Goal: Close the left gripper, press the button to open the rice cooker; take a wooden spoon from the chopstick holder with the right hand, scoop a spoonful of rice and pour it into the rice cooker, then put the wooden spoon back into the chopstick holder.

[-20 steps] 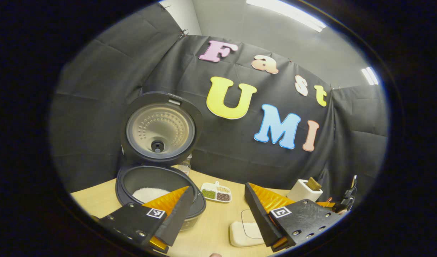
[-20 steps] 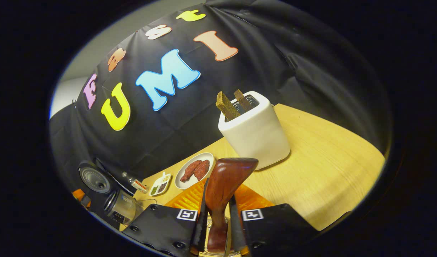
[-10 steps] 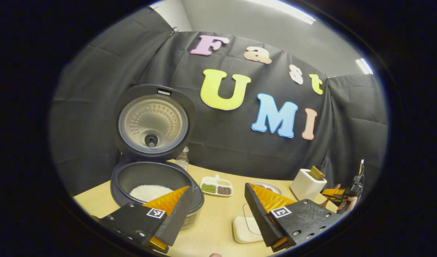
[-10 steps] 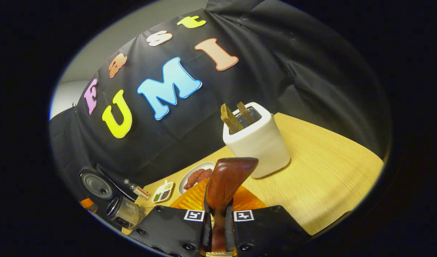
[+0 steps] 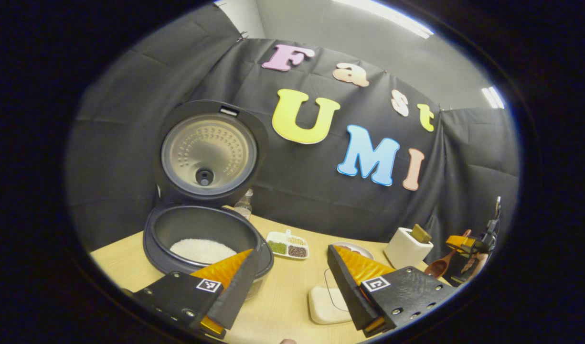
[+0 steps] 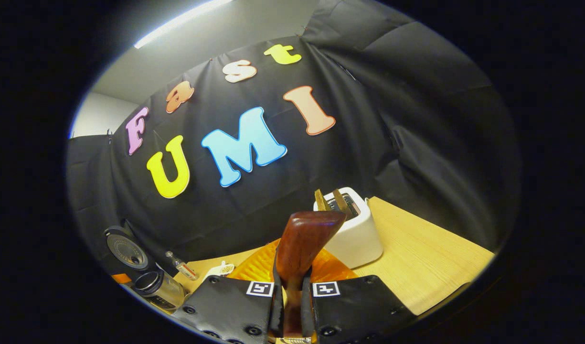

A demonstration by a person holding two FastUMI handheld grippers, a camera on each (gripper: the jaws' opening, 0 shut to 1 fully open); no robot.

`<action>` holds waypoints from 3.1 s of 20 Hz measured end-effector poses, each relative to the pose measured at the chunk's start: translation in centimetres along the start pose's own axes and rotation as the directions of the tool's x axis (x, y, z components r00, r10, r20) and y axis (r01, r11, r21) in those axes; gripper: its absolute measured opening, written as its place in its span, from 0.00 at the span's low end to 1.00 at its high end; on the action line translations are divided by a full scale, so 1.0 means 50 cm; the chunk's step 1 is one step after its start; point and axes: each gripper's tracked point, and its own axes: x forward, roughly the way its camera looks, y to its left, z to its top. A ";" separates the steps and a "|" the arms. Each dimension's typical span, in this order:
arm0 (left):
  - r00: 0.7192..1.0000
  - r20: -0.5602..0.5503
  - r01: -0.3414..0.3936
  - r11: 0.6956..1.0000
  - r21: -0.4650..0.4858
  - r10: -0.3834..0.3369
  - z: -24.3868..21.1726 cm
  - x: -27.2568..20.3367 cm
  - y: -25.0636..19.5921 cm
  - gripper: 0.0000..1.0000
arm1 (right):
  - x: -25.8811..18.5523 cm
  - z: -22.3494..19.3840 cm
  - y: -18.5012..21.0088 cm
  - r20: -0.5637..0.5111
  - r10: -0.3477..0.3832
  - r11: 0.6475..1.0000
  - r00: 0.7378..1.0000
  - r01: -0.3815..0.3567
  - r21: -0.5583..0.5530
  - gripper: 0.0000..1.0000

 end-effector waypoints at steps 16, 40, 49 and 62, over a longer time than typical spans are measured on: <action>0.997 0.008 0.075 0.996 0.048 -0.076 -0.006 -0.031 -0.020 0.90 | 0.005 -0.099 0.306 -0.120 0.278 0.959 0.953 -0.283 -0.027 0.15; 0.998 -0.030 0.059 0.998 -0.026 -0.059 -0.055 -0.038 0.065 0.90 | 0.083 -0.405 0.387 -0.377 0.099 0.766 0.921 -0.313 -0.561 0.16; 0.999 -0.041 0.008 1.000 -0.016 -0.009 -0.072 -0.040 0.122 0.90 | 0.071 -0.461 0.424 -0.477 0.197 0.916 0.856 -0.334 -0.222 0.16; 0.999 -0.037 -0.008 1.000 -0.005 0.007 -0.074 -0.078 0.145 0.90 | 0.076 -0.471 0.483 -0.489 0.304 0.952 0.818 -0.273 0.136 0.16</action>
